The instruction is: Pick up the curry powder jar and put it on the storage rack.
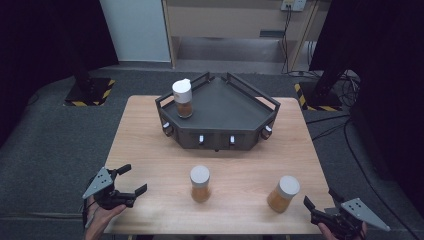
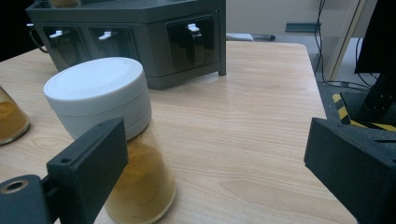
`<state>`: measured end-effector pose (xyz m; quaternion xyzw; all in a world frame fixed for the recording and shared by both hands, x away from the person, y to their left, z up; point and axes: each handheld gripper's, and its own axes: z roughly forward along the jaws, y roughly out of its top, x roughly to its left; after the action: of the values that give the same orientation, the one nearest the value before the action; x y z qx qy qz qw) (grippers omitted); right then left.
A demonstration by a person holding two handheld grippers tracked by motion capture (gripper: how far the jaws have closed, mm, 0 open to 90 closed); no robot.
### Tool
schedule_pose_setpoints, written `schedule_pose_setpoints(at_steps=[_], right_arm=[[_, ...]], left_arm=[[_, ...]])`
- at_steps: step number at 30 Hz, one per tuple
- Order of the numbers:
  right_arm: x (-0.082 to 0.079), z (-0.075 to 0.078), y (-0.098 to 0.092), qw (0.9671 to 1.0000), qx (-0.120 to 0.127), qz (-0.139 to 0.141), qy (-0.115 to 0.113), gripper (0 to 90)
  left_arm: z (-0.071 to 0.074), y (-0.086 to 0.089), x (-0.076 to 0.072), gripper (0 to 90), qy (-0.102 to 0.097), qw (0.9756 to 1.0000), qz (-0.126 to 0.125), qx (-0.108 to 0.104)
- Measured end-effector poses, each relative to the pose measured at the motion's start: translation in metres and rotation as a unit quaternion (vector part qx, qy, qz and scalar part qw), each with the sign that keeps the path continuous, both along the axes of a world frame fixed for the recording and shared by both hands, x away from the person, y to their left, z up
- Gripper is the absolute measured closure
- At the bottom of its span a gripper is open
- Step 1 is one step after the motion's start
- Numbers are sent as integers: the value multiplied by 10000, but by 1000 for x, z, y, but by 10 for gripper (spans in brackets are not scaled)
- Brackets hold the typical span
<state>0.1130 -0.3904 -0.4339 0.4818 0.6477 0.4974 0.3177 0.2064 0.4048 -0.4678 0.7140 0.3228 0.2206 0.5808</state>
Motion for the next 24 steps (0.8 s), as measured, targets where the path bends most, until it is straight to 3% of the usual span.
schedule_pose_setpoints(at_steps=[9,11,16,24], right_arm=[[-1,6,0,9999,34,-105,-49,54],[0,10,-3,9998,137,-112,-62,47],[4,26,-5,9998,156,-63,-136,34],[19,61,-2,9992,146,298,-204,23]], left_arm=[[0,0,-1,0,60,9999,119,-35],[0,0,-1,0,69,9999,128,-23],[0,1,0,0,105,9999,113,-35],[-1,0,0,0,142,9998,135,-50]])
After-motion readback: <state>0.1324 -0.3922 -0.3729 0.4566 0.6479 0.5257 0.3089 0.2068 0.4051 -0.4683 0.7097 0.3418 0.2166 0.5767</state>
